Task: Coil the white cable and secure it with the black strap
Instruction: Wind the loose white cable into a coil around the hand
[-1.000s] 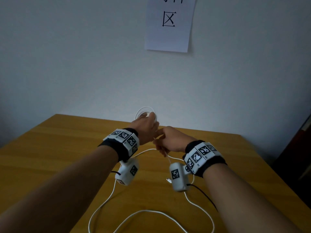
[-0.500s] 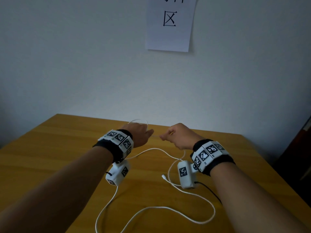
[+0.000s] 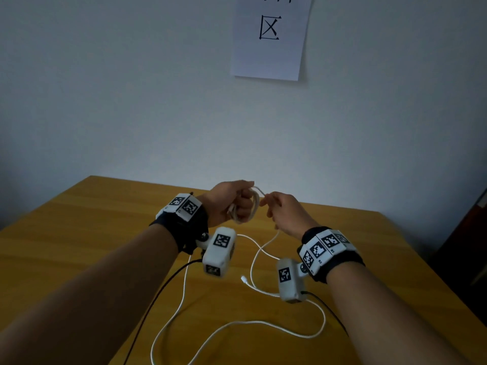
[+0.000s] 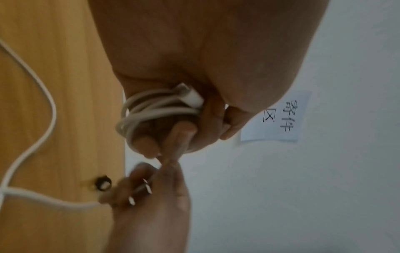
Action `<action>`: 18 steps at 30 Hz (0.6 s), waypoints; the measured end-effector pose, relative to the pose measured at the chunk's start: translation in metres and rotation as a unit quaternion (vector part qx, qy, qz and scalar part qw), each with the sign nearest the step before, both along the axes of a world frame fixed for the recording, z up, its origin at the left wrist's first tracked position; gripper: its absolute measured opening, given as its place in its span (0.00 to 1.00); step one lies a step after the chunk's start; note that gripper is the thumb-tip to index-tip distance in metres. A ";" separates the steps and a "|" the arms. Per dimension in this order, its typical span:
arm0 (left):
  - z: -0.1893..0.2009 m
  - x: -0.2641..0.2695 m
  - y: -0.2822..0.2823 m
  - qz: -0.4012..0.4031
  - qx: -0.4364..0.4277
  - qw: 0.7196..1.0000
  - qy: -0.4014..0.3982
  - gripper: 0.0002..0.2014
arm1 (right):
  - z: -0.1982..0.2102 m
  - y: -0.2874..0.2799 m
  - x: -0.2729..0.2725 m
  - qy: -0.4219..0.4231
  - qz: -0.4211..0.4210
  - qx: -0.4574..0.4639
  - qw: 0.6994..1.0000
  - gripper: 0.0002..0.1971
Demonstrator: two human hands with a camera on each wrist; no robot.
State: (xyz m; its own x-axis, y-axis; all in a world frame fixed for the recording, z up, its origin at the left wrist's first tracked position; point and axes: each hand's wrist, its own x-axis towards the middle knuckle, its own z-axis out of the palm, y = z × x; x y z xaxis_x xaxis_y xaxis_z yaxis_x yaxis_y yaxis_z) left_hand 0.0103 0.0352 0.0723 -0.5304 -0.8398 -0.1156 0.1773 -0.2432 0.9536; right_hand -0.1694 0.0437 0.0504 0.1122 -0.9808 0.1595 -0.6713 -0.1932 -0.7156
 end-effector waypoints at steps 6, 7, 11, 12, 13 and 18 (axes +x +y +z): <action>0.010 -0.009 0.002 -0.005 0.003 0.987 0.158 0.19 | -0.009 0.004 0.014 -0.059 0.042 0.062 0.995 0.12; 0.009 -0.011 0.002 0.004 -0.006 0.986 0.167 0.20 | -0.009 0.004 0.016 -0.057 0.051 0.066 0.995 0.12; 0.011 -0.016 0.006 0.023 -0.045 0.983 0.174 0.19 | -0.008 0.005 0.021 -0.058 0.084 0.092 0.991 0.11; 0.011 -0.017 0.008 0.040 -0.045 0.983 0.170 0.19 | -0.008 0.005 0.022 -0.063 0.089 0.099 0.989 0.12; 0.011 -0.017 0.008 0.061 -0.045 0.984 0.162 0.19 | -0.009 0.005 0.022 -0.067 0.091 0.105 0.988 0.14; 0.010 -0.018 0.003 0.098 -0.067 0.991 0.059 0.27 | -0.006 0.008 0.026 -0.081 0.103 0.135 0.982 0.19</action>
